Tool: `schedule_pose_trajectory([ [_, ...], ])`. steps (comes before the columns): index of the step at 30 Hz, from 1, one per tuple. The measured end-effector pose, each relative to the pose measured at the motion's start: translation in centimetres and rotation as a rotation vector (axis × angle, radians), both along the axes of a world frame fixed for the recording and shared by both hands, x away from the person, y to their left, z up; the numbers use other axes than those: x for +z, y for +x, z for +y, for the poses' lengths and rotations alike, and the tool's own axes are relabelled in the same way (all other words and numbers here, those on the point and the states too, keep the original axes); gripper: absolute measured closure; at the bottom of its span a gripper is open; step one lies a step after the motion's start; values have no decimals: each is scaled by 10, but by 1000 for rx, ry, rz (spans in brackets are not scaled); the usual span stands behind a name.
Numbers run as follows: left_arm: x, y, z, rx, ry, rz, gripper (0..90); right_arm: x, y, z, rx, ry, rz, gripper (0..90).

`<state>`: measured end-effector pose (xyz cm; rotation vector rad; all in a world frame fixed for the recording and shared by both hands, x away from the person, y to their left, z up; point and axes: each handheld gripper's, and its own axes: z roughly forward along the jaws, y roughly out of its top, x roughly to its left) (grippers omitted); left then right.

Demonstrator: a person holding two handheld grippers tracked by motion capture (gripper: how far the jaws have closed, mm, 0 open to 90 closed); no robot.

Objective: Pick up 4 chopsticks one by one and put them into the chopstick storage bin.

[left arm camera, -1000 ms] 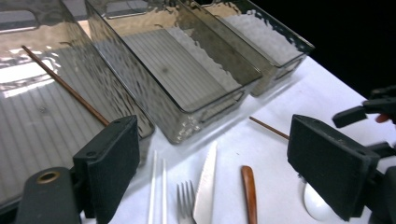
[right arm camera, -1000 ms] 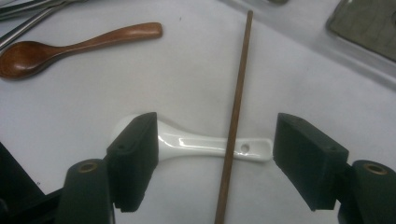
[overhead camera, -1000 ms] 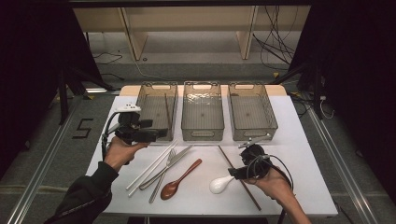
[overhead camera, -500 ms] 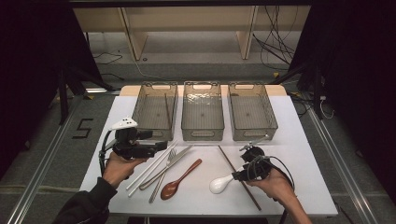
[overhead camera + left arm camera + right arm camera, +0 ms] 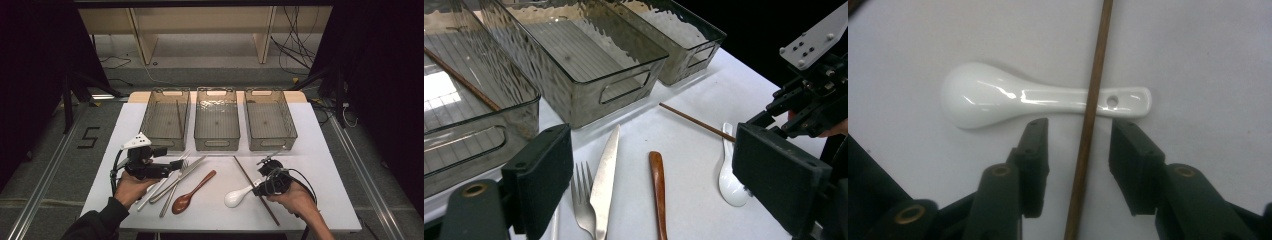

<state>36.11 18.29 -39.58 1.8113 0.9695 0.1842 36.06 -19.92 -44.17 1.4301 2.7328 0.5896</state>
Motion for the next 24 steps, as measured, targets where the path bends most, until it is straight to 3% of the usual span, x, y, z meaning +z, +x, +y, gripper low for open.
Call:
schedule_pose_trajectory([
  [17,0,-10,-3,-24,-7,-2,164,-12,0,7,40,-87,54,772],
  [24,-2,-9,-4,-28,0,-3,164,-14,1,10,45,-121,47,821],
])
